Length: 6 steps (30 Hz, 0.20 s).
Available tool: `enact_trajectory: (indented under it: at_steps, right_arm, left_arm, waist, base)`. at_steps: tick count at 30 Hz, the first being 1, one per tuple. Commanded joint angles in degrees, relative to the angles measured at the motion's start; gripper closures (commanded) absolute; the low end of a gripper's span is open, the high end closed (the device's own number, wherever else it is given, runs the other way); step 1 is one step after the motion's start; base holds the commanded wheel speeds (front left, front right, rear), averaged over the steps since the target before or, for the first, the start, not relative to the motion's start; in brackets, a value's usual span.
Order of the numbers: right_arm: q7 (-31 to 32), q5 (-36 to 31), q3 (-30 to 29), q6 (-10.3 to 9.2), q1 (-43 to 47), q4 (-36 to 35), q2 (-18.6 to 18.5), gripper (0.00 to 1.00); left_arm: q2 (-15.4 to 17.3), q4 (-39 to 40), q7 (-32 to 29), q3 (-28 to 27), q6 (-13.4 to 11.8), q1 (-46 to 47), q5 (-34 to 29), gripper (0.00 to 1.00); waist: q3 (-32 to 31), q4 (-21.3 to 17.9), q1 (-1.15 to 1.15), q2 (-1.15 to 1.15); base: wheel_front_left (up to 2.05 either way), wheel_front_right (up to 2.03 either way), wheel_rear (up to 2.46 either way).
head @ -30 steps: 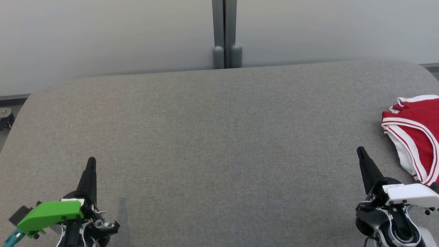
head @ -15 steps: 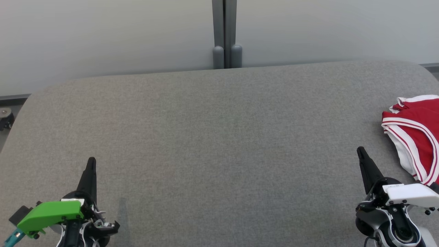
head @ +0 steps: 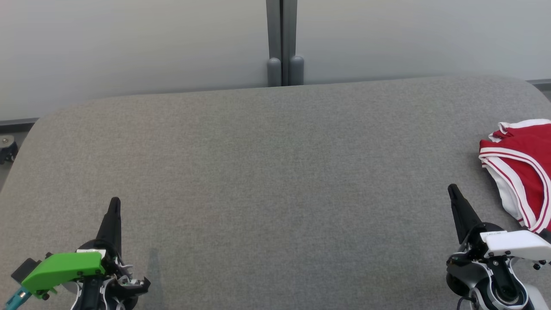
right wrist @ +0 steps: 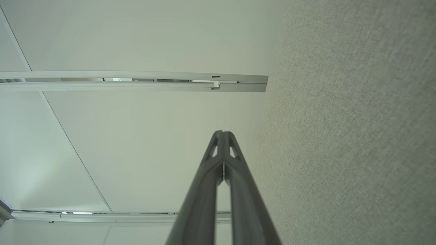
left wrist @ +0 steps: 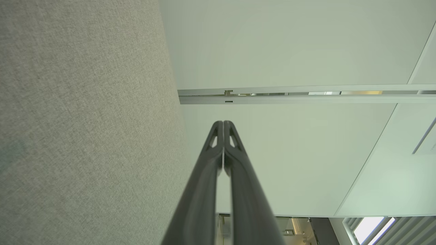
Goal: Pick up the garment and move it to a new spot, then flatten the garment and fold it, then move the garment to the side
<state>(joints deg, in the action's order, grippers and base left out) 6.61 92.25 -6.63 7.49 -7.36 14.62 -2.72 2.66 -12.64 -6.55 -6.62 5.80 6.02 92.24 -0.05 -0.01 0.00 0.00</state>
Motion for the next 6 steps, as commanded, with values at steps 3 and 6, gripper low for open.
enact_trajectory:
  at_steps: [3, 6]
  right_arm:
    - [0.2, 0.1, -0.1, 0.00, 0.7, -0.2, -0.3, 1.00]
    - [0.2, 0.1, -0.1, 0.00, 0.7, -0.2, -0.3, 1.00]
  left_arm:
    - [0.4, 0.2, -0.2, -0.1, 0.2, 0.8, 0.2, 1.00]
    - [0.4, 0.2, -0.2, -0.1, 0.2, 0.8, 0.2, 1.00]
  waist:
    - [0.0, 0.0, 0.00, 0.00]
    - [0.0, 0.0, 0.00, 0.00]
  base:
    - [0.00, 0.00, 0.00]
    - [0.00, 0.00, 0.00]
